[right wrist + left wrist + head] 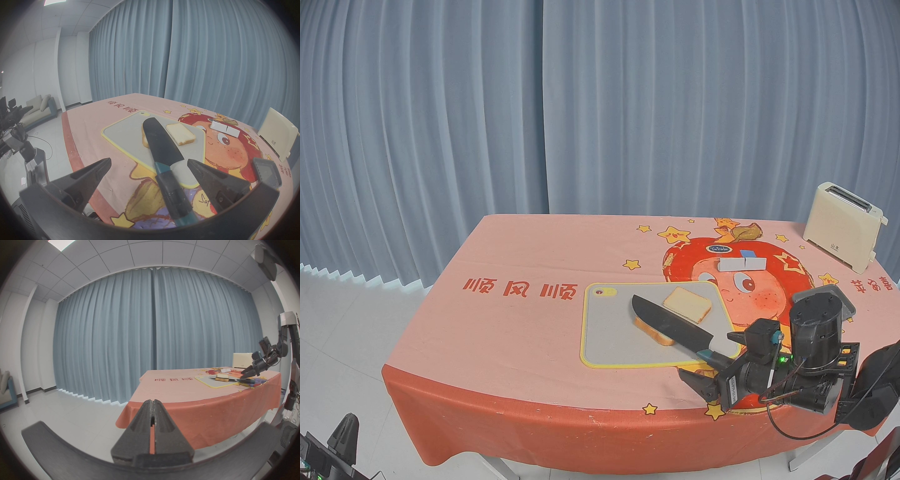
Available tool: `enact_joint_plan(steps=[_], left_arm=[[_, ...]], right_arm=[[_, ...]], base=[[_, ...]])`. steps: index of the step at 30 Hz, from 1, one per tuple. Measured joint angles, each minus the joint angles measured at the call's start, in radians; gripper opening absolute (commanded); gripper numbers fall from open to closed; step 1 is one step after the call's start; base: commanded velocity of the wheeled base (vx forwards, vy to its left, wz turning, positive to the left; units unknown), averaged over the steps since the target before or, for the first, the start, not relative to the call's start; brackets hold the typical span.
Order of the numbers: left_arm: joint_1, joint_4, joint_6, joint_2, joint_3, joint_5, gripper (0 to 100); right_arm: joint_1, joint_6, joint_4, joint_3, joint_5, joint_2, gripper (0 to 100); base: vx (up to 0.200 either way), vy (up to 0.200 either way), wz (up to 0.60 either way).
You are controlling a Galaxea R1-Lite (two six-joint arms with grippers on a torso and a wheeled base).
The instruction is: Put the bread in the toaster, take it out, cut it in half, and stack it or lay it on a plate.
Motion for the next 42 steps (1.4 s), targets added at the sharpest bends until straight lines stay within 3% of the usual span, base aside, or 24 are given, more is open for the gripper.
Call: enact_joint_plan(steps=[6,27,28,42], left_arm=[[-0.013,-0.003,-0.029,-0.036,0.0,0.064,0],[-0.01,0.0,-0.032,-0.057,0.0,0.057,0],[-0.01,0.0,-0.032,-0.057,0.0,0.056,0],[-0.01,0.0,-0.032,-0.056,0.0,0.056,0]], right_arm=[[-0.015,-0.011,-0.003,0.015,0.002,0.004,100],[-0.061,-0.032,-0.003,0.06,0.001,0.03,100],[-0.062,-0.032,-0.004,0.062,0.001,0.03,0],[-0.068,-0.009,-0.009,0.055,0.006,0.054,0]], base=[[0.0,0.0,0.0],[0.0,0.0,0.0],[0.0,0.0,0.0],[0.0,0.0,0.0]])
